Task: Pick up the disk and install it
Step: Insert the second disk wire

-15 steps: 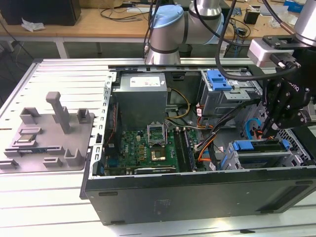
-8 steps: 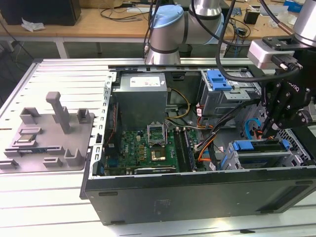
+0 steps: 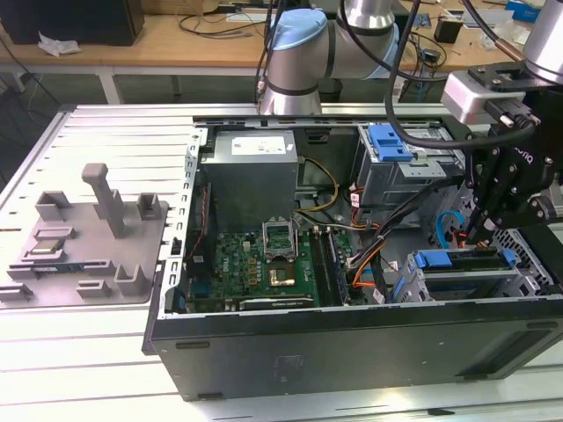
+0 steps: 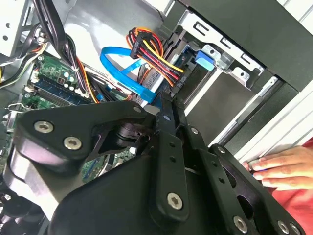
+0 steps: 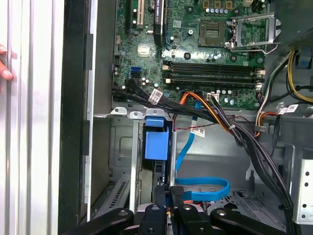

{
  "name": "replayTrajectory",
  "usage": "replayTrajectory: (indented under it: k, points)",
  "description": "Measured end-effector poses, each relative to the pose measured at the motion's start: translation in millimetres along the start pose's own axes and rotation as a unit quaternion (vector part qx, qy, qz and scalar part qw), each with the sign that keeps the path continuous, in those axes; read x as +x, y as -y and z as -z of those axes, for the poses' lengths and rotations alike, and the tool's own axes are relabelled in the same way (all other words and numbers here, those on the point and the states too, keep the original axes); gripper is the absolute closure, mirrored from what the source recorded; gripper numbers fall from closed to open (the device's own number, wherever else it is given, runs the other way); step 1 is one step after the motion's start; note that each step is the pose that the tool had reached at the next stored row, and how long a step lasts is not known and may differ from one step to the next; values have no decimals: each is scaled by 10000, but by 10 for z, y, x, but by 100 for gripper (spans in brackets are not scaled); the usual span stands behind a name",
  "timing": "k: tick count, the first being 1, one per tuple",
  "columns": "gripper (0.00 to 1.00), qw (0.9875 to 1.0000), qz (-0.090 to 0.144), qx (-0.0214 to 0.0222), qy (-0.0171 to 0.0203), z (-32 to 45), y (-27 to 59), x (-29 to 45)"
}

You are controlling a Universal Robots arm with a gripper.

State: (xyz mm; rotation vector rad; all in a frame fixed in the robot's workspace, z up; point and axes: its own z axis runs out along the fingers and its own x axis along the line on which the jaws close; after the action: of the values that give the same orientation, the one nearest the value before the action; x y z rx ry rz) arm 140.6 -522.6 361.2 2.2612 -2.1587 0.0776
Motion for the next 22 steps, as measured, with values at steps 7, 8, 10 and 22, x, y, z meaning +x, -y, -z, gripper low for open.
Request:
replayTrajectory:
  k: [7,8,10,22]
  points:
    - [84,10000,-2,26,10,-12,-4,7]
    - [84,10000,-2,26,11,-13,-5,8]
    - [84,10000,-1,27,10,-14,-6,11]
    - [84,10000,-1,30,9,-21,-19,24]
